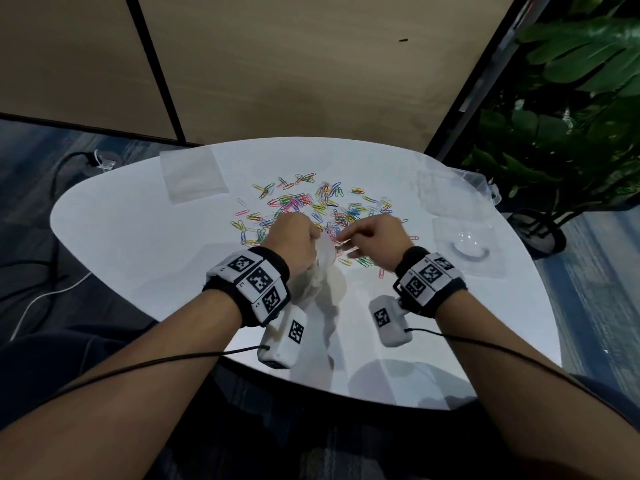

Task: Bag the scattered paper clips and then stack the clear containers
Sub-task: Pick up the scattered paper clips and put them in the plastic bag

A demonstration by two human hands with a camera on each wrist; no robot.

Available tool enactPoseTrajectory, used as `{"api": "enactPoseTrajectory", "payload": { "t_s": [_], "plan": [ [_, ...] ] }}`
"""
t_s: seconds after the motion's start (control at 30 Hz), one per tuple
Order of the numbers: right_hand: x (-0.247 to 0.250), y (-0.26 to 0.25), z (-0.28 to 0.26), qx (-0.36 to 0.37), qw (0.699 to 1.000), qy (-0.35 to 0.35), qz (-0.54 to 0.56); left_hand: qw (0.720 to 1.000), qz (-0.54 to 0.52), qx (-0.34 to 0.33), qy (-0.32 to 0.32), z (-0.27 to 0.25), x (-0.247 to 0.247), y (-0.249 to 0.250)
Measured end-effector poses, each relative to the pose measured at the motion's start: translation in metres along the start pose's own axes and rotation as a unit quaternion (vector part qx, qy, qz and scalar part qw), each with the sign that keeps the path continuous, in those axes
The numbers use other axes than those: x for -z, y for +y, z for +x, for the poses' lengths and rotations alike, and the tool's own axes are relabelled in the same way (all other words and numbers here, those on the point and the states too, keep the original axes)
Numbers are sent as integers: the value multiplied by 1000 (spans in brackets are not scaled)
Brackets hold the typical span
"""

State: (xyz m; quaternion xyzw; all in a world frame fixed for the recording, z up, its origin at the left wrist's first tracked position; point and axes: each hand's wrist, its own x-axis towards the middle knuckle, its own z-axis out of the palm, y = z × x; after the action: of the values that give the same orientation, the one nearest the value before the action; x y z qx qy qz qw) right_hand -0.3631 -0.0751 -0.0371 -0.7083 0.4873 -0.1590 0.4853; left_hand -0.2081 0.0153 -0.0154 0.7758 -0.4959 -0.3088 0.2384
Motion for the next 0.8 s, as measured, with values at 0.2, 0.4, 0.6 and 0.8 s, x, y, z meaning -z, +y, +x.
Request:
{"api": "enactPoseTrajectory", "payload": {
  "t_s": [0.2, 0.4, 0.6, 0.8],
  "plan": [
    [44, 95, 25, -193, 917, 18, -349, 1000, 17, -9, -4, -3, 10, -10],
    [3, 110, 25, -128, 925, 5, -359, 1000, 24, -5, -15, -2, 15, -14],
    [-18, 93, 33, -16, 886, 3, -464, 998, 12, 48, -23, -3, 21, -23],
    [-8, 93, 34, -45, 893, 68, -442, 997, 2, 69, -21, -6, 20, -25]
  ]
}}
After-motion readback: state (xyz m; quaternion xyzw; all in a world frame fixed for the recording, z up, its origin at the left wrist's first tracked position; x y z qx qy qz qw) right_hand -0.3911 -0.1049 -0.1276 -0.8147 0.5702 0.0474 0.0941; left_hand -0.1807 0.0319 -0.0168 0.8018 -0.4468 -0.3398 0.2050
